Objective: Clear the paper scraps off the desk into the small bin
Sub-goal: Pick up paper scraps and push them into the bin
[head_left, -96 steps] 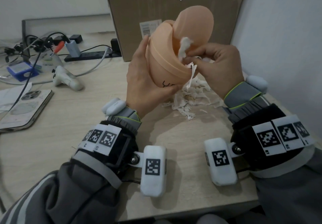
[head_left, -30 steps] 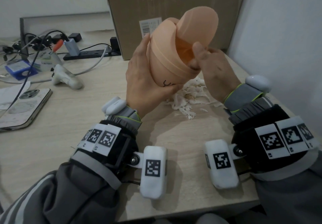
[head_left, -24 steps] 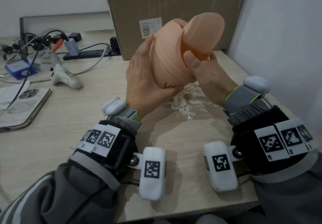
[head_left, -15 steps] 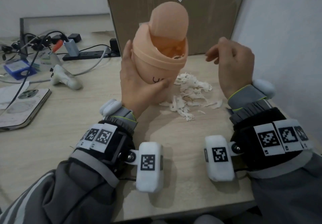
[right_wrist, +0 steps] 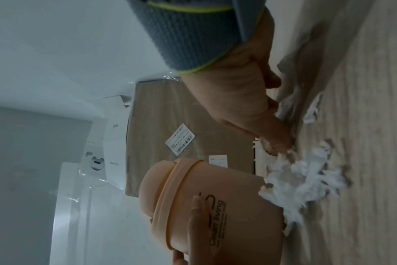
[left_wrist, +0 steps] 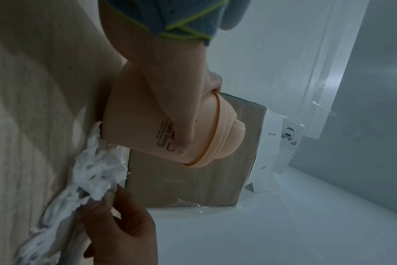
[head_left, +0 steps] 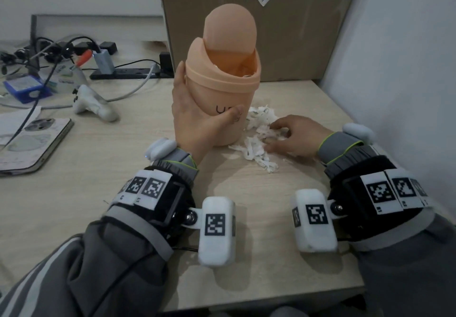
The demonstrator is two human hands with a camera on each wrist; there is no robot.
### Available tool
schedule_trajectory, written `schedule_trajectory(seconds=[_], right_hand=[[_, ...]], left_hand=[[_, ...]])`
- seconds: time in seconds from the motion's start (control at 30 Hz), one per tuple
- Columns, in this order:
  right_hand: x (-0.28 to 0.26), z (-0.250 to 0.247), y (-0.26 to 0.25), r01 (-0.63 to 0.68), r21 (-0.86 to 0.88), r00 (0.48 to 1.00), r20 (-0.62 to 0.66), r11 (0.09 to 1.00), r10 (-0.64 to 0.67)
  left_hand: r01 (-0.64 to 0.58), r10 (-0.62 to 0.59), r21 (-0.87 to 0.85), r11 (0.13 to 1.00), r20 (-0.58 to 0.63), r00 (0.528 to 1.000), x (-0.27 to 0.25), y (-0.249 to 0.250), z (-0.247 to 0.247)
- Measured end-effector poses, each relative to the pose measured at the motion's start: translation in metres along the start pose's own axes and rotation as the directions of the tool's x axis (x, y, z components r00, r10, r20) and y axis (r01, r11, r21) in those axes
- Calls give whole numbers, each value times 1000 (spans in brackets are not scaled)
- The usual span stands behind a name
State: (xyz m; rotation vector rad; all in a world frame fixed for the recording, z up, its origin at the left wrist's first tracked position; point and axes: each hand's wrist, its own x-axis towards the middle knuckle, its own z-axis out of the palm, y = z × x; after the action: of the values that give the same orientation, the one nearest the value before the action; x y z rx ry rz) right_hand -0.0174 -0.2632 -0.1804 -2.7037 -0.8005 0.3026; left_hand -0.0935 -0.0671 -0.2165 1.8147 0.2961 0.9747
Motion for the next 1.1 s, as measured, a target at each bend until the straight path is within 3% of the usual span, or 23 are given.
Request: schedule_trajectory(seconds=[0.2, 0.4, 0.63, 0.83, 1.03, 1.1], right_hand=[[7, 2, 3, 33, 95, 974, -224, 995, -11], [8, -3, 3, 62, 144, 902, -432, 988, 6], [3, -5, 3, 13, 254, 926, -368, 967, 84], [0, -6, -2, -58, 127, 989, -125, 990, 74], [-3, -12, -1, -27, 103, 984, -175, 994, 44], [-3, -10, -1, -30, 80, 991, -127, 996, 40]], left_hand=[[-5, 5, 7, 1000, 4, 1000, -1, 3, 0], [-6, 6, 20, 1000, 21, 1000, -1, 2, -1], [-7, 7, -14, 1000, 23, 1000, -1, 1, 0], [-17, 17, -11, 1000, 32, 999, -1, 0, -1], [-18, 19, -11, 1000, 37, 999, 0, 0, -1], [-16, 16, -9, 1000, 38, 999, 0, 0, -1]])
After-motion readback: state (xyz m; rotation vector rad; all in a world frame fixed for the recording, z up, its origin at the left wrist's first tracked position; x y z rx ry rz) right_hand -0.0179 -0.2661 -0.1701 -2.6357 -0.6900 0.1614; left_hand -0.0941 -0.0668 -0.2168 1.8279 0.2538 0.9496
